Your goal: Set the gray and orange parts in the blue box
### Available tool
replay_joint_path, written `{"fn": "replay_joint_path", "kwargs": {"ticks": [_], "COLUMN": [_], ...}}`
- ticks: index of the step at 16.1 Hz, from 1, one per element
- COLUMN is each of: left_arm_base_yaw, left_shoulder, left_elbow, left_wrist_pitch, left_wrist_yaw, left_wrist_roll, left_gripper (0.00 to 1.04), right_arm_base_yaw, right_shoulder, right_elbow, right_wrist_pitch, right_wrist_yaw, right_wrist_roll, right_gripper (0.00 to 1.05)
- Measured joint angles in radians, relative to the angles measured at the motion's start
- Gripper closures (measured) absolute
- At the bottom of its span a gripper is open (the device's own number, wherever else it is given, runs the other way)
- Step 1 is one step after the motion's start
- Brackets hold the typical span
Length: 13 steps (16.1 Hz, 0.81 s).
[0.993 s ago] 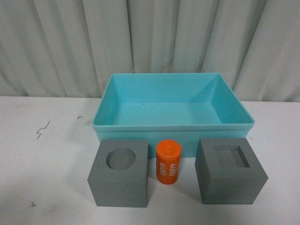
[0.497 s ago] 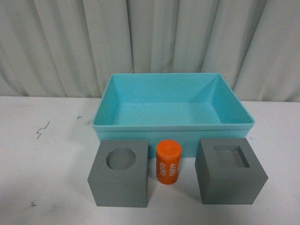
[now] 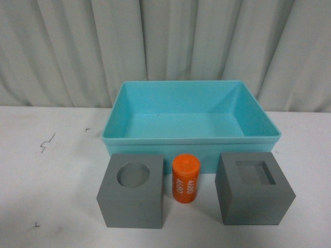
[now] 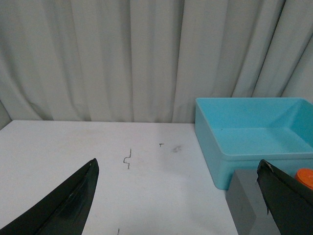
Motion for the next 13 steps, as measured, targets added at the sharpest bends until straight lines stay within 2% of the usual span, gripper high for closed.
{"fn": "replay_joint_path", "kwargs": {"ticks": [13], "left_arm_base_yaw": [0.000], "left_shoulder": [0.000], "left_elbow": [0.000], "left_wrist_pitch": [0.000], "left_wrist_yaw": [0.000], "left_wrist_roll": [0.000], "left_gripper": [0.07], "right_arm_base_yaw": [0.000], "right_shoulder": [0.000], "right_elbow": [0.000], "right_wrist_pitch": [0.000], "right_wrist_yaw": [0.000], "right_wrist_roll": [0.000], "right_gripper": [0.06]}}
